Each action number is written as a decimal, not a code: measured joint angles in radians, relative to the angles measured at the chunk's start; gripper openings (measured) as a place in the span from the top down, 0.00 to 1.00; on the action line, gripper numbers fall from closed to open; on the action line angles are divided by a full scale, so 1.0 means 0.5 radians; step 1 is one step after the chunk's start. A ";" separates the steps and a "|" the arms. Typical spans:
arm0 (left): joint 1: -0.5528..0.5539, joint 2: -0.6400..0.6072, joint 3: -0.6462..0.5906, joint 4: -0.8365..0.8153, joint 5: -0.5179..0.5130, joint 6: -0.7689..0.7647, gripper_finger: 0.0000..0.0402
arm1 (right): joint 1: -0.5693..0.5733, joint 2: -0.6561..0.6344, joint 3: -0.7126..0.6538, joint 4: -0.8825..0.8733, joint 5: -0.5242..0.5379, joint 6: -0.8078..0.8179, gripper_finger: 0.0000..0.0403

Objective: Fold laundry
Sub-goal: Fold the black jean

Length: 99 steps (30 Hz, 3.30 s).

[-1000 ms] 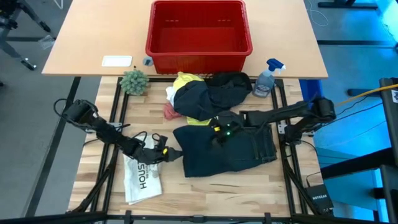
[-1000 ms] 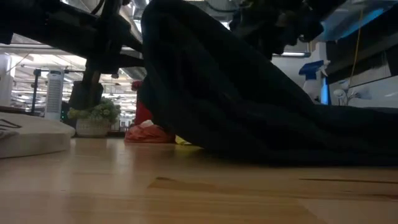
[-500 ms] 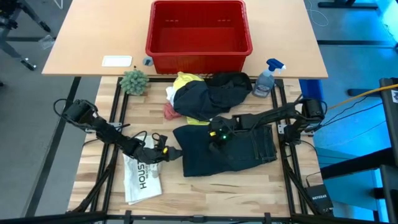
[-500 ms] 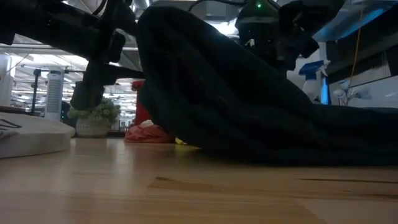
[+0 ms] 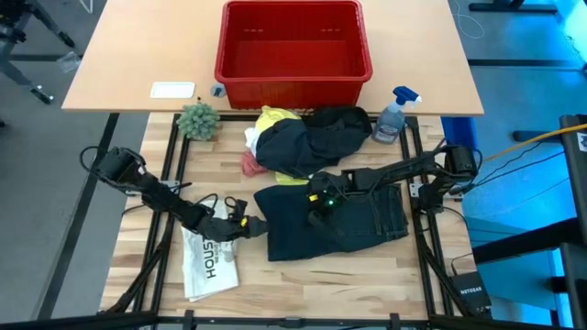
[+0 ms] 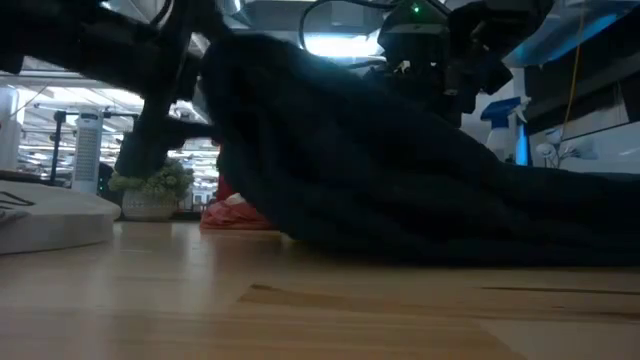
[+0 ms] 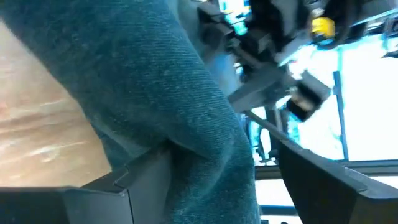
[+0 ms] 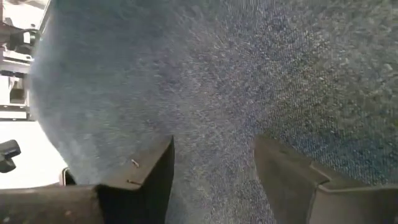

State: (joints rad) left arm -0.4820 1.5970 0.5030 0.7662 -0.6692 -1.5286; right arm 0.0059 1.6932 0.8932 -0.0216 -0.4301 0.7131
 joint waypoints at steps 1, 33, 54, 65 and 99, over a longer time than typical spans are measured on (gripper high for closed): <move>0.006 0.019 0.000 -0.023 0.013 -0.026 0.31 | 0.000 0.000 0.000 0.000 0.000 0.003 0.48; -0.027 -0.143 0.071 0.014 0.225 0.439 0.98 | 0.000 -0.473 0.121 -0.369 0.261 0.064 0.48; -0.518 -1.153 0.204 -1.083 -0.280 0.735 0.99 | 0.449 -0.681 -0.021 -0.914 0.648 0.397 0.64; -0.402 -1.132 0.211 -1.044 -0.124 0.811 0.99 | 0.468 -0.148 -0.097 -0.122 0.695 0.688 0.97; 0.317 -0.657 0.632 -0.566 0.731 1.344 0.99 | 0.429 0.114 -0.095 0.047 0.460 0.616 1.00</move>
State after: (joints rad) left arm -0.3236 1.2684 0.8190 0.4831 -0.3035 -0.8565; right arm 0.2203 1.7502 0.8459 0.0021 -0.1999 1.0209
